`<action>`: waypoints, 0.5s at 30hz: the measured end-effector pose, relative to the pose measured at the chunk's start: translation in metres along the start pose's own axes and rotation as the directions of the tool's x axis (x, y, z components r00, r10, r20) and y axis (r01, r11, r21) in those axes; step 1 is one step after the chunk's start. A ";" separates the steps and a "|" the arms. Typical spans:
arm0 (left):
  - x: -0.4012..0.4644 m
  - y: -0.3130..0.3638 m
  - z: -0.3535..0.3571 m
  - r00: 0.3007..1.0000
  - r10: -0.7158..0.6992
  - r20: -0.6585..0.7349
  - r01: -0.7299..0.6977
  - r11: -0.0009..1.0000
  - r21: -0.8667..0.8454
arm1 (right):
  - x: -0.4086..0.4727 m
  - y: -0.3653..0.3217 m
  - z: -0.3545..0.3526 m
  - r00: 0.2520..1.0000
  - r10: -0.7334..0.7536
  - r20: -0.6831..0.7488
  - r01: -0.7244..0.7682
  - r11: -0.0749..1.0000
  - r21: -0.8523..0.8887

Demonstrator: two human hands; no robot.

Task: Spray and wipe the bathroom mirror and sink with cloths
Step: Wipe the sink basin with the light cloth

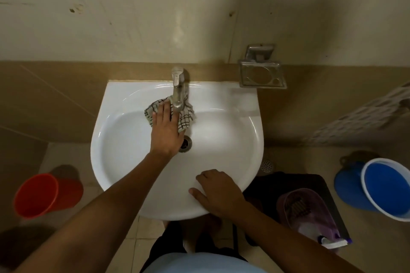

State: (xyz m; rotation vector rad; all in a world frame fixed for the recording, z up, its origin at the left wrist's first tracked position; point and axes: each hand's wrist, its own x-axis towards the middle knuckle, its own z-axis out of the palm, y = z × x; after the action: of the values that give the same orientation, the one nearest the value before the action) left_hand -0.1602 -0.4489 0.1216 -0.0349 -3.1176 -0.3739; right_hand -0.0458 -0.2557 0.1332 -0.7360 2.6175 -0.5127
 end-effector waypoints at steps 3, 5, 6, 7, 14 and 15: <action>-0.003 0.013 0.006 0.996 0.088 0.010 -0.088 0.995 0.047 | -0.001 0.000 -0.001 0.999 -0.017 -0.036 0.018 1.000 0.016; 0.009 0.028 0.009 0.997 0.079 -0.001 -0.078 0.994 0.075 | -0.001 0.000 0.000 0.998 -0.026 -0.061 0.026 1.000 0.011; 0.015 0.037 0.010 0.998 0.067 0.013 -0.068 0.994 0.082 | -0.001 0.000 0.000 0.997 -0.026 -0.066 0.027 1.000 0.007; 0.020 0.046 0.011 0.998 0.059 0.036 -0.062 0.994 0.091 | -0.002 0.000 -0.001 0.998 -0.023 -0.058 0.023 1.000 0.006; 0.061 0.087 0.011 0.996 0.044 0.082 -0.051 0.995 0.085 | -0.003 -0.001 -0.003 1.000 -0.004 -0.014 0.004 1.000 -0.005; 0.067 0.094 0.011 0.997 0.023 0.078 -0.028 0.997 0.071 | -0.002 -0.001 -0.004 1.000 0.000 -0.004 0.000 1.000 -0.009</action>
State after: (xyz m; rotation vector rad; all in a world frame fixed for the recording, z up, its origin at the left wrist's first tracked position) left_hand -0.2250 -0.3540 0.1338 -0.0910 -3.2005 -0.2656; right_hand -0.0454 -0.2540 0.1380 -0.7391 2.6252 -0.5033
